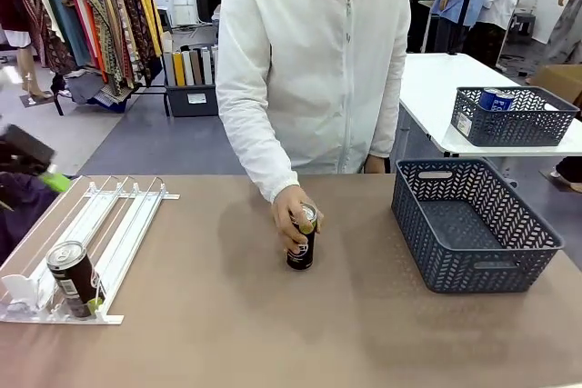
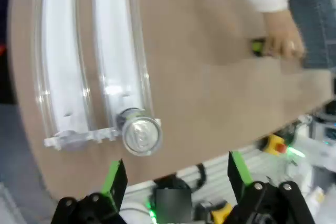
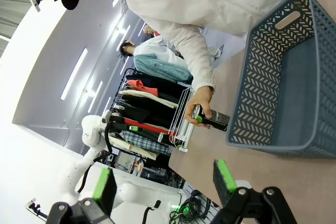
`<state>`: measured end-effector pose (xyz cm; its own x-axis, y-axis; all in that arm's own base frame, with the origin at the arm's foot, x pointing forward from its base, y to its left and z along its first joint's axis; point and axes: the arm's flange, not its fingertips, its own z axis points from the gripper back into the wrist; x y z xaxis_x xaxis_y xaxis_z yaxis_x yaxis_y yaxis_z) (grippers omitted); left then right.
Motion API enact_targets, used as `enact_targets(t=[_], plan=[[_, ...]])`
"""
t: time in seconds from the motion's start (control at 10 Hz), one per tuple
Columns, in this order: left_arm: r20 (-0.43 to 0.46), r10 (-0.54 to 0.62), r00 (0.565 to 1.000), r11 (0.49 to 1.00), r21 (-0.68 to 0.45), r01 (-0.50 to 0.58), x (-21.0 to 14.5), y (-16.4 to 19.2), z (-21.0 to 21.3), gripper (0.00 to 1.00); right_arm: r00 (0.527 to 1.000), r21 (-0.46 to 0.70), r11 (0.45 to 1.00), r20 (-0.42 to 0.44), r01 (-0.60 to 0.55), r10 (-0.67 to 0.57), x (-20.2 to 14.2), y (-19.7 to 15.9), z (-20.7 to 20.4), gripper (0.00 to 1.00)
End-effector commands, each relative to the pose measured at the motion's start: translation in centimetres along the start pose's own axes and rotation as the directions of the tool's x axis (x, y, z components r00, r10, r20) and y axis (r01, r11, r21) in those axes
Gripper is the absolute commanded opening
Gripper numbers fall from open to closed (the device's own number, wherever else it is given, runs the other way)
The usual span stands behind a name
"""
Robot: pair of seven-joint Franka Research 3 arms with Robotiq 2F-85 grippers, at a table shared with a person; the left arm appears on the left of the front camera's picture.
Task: Retrieve and store the cans from the dispenser.
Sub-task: Pick up one can from the Automatic Can Dispenser and place it in the middle of the table.
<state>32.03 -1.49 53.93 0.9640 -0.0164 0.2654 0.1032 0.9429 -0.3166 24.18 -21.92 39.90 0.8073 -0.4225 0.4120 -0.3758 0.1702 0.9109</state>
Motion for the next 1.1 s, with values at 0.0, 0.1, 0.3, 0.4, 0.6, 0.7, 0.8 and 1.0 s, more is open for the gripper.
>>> enact_targets(t=[0.0,0.1,0.3,0.4,0.6,0.7,0.8,1.0], plan=[[-0.135,0.077,0.988,0.918,0.397,-0.017,0.0,-1.0,-2.7,1.00,1.000,0.005,1.000,-0.009,0.002,-0.002,0.2,0.4,0.0,1.00],[-0.170,-0.020,0.985,0.922,0.379,0.084,0.3,-1.7,-3.4,1.00,1.000,0.005,1.000,-0.009,0.002,-0.002,0.2,0.4,0.0,1.00],[-0.059,-0.008,0.998,0.953,0.302,0.025,0.1,-2.6,-2.7,1.00,1.000,0.005,1.000,-0.009,0.002,-0.002,0.2,0.4,0.0,1.00],[-0.059,-0.008,0.998,0.953,0.302,0.025,0.1,-2.6,-2.7,1.00,1.000,0.005,1.000,-0.009,0.002,-0.002,0.2,0.4,0.0,1.00],[-0.059,-0.008,0.998,0.953,0.302,0.025,0.1,-2.6,-2.7,1.00,1.000,0.005,1.000,-0.009,0.002,-0.002,0.2,0.4,0.0,1.00],[-0.093,-0.025,0.995,0.946,0.321,0.054,0.3,-2.6,-3.1,1.00,1.000,0.005,1.000,-0.009,0.002,-0.002,0.2,0.4,0.0,1.00],[-0.136,-0.059,0.989,0.954,0.285,0.096,0.6,-3.0,-3.8,1.00,1.000,0.005,1.000,-0.009,0.002,-0.002,0.2,0.4,0.0,1.00],[-0.167,-0.029,0.985,0.950,0.302,0.079,0.5,-3.1,-6.2,1.00,1.000,0.005,1.000,-0.009,0.002,-0.002,0.2,0.4,0.0,1.00]])
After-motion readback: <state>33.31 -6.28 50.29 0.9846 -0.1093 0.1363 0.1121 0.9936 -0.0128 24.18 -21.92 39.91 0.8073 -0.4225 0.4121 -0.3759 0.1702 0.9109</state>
